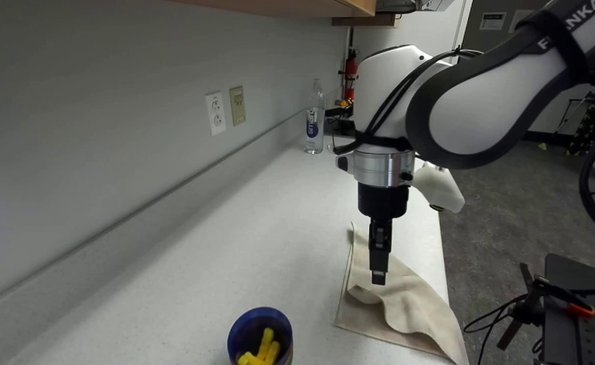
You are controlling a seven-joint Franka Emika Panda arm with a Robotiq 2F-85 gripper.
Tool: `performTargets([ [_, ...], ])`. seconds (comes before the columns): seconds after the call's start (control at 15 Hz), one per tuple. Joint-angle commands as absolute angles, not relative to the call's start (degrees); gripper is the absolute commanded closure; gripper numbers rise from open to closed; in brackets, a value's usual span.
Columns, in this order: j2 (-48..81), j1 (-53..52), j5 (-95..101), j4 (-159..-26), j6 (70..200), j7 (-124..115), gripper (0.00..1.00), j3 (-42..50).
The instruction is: Unfold the cloth
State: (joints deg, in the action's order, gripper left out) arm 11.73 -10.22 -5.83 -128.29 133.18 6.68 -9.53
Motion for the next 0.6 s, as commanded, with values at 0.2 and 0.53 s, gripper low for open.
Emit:
performTargets([
  [0.2, 14.88, -10.23, -0.7, -129.87, 140.09, 3.02, 1.0, -8.52],
  [0.53, 17.3, -10.59, 2.88, -130.14, 141.85, -0.1, 1.0, -7.39],
])
